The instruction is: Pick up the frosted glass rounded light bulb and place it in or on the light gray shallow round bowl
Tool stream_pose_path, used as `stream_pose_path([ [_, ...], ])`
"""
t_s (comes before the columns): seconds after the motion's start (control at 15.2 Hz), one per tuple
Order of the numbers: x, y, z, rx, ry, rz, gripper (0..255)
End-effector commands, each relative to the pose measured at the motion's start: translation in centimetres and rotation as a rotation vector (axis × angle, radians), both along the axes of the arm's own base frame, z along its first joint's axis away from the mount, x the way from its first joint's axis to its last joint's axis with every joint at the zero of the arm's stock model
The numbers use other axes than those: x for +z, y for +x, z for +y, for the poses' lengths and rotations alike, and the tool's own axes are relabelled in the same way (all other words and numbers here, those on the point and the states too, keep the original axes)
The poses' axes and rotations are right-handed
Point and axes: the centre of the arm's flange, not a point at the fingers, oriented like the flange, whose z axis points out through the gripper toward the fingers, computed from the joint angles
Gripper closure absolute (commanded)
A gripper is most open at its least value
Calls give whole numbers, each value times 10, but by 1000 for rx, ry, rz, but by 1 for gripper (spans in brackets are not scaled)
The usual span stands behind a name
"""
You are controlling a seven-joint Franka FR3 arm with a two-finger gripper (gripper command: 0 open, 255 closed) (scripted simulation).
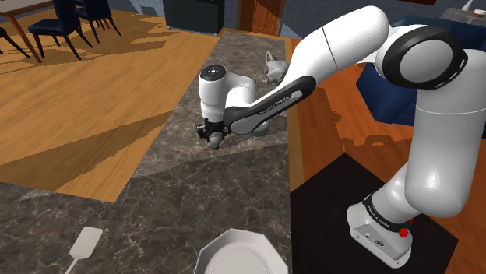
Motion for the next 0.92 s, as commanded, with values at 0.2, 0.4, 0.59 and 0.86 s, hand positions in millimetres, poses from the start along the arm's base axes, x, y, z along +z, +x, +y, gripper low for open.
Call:
stream_pose_path([
  [0.2, 0, 0, 0, 0, 0, 0, 255],
  [0.4, 0, 0, 0, 0, 0, 0, 255],
  [0.59, 5, 0, 0, 0, 0, 0, 255],
  [0.86, 26, 0, 0, 0, 0, 0, 255],
])
